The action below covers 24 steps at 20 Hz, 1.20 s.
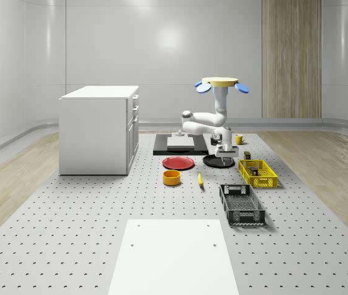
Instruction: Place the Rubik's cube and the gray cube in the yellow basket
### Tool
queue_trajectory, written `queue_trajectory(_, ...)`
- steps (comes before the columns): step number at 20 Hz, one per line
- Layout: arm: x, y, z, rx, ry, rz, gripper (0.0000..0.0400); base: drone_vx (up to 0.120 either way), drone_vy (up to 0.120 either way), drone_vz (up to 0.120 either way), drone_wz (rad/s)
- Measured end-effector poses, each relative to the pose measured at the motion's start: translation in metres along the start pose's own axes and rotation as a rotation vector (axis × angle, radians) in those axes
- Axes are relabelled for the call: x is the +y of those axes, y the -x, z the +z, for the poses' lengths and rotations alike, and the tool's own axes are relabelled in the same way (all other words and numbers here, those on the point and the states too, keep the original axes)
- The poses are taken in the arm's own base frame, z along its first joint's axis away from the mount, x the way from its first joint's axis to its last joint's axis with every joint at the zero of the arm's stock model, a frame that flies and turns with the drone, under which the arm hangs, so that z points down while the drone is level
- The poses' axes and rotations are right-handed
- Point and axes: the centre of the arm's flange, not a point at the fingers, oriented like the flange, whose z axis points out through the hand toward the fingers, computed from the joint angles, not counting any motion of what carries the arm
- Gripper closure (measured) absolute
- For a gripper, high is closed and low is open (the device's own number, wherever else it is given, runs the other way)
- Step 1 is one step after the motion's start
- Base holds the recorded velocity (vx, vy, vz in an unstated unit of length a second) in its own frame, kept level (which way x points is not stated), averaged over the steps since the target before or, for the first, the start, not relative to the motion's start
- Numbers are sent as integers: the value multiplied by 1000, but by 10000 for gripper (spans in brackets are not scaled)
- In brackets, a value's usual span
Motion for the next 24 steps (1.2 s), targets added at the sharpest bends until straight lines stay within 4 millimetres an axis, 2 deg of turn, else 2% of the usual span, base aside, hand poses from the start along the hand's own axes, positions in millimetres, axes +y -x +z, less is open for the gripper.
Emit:
queue_trajectory(5, 0, 0, 0, 0, 0, 0, 150, 0, 120, -8, 0)
queue_trajectory(9, 0, 0, 0, 0, 0, 0, 150, 0, 120, -100, 0)
queue_trajectory(24, 0, 0, 0, 0, 0, 0, 150, 0, 120, 0, 0)
